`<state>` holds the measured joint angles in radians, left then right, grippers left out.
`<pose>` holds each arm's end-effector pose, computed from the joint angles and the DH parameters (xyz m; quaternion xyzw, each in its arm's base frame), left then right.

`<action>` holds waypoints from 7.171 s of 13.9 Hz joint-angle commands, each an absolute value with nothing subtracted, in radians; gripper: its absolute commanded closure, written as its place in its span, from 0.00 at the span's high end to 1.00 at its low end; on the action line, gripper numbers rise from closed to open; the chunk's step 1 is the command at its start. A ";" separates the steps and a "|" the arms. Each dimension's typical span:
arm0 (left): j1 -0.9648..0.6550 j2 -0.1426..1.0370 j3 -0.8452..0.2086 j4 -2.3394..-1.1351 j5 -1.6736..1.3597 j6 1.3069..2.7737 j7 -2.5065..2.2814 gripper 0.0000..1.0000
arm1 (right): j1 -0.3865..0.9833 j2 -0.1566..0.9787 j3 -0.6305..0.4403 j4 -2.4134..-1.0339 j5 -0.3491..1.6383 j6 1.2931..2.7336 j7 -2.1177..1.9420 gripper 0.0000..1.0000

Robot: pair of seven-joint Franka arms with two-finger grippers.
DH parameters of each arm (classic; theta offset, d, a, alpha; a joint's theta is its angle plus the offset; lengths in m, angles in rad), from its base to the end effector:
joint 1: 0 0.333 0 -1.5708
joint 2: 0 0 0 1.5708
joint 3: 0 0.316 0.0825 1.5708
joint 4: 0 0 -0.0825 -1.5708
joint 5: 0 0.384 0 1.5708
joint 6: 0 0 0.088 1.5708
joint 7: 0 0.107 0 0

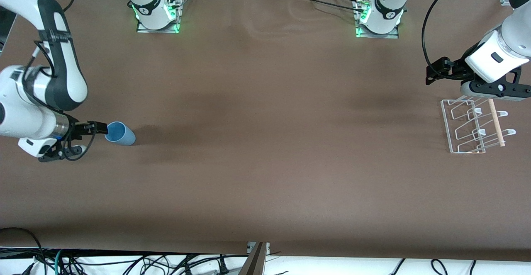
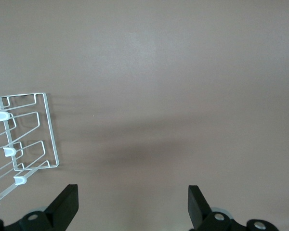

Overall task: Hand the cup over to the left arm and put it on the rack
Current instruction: 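Lower the right gripper over the blue cup and grasp its base, then lift the blue cup with the right gripper while the left gripper approaches, then close the left gripper on the cup rim held by the right gripper, then open the right gripper and withdraw while the left gripper carries the cup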

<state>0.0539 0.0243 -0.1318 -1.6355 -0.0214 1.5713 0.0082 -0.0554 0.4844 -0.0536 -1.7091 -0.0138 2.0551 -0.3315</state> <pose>0.5563 -0.0449 0.5807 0.9980 -0.0426 -0.0445 0.0107 0.6490 -0.0686 0.2996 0.9906 0.1165 -0.0712 0.0030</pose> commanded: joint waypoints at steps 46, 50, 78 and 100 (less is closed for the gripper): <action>-0.006 0.137 -0.187 -1.611 -0.356 1.584 0.670 1.00 | 0.511 0.492 0.149 -1.186 0.744 1.810 1.106 0.00; -0.008 0.169 -0.238 -1.620 -0.538 1.612 0.976 1.00 | 0.534 0.497 0.149 -1.184 0.744 1.853 1.137 0.00; -0.022 0.130 -0.430 -1.735 -0.693 1.921 1.161 0.00 | 0.531 0.496 0.143 -1.177 0.819 1.861 1.120 0.97; -0.037 0.140 -0.453 -1.601 0.218 1.195 0.775 0.00 | 0.129 0.230 -0.183 -1.225 0.438 1.263 0.428 0.99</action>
